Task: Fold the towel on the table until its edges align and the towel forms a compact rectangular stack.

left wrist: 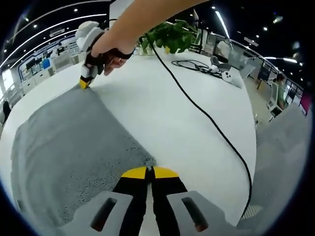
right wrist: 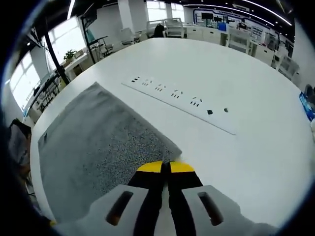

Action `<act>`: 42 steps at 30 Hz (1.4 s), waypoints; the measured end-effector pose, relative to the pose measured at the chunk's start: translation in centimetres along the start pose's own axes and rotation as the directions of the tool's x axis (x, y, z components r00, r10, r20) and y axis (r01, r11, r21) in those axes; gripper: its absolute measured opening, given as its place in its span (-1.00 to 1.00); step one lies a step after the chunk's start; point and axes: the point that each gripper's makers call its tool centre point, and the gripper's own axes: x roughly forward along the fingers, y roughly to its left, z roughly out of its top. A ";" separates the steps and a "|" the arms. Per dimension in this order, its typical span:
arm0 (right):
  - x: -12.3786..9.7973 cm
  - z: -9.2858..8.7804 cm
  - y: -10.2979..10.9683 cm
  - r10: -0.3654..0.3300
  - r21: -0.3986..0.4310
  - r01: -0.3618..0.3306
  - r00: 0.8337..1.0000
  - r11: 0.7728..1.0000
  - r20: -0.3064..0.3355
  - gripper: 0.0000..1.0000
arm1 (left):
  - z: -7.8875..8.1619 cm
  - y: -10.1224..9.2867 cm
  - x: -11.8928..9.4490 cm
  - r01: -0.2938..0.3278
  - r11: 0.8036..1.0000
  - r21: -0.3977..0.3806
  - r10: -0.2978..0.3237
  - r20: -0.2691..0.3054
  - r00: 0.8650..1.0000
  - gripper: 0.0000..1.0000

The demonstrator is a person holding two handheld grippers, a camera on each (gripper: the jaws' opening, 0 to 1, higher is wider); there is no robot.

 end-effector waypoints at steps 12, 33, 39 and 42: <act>-3.4 -2.9 -0.8 -0.034 0.010 0.034 0.999 0.999 -0.010 -1.00 | 1.8 -3.7 1.2 0.065 0.998 -0.028 -0.064 0.028 0.998 -0.96; -8.6 -5.0 -5.4 -0.077 0.031 0.078 0.997 0.997 -0.010 -1.00 | 7.9 -9.4 2.7 0.150 0.986 -0.069 -0.139 0.143 0.980 -0.96; -9.8 -5.1 -6.6 -0.089 0.027 0.089 0.996 0.996 -0.013 -1.00 | 9.5 -10.4 2.5 0.165 0.984 -0.065 -0.152 0.166 0.974 -0.96; -10.4 -5.3 -6.9 -0.092 0.033 0.093 0.996 0.995 -0.012 -1.00 | 10.2 -10.8 2.3 0.169 0.984 -0.060 -0.156 0.178 0.972 -0.96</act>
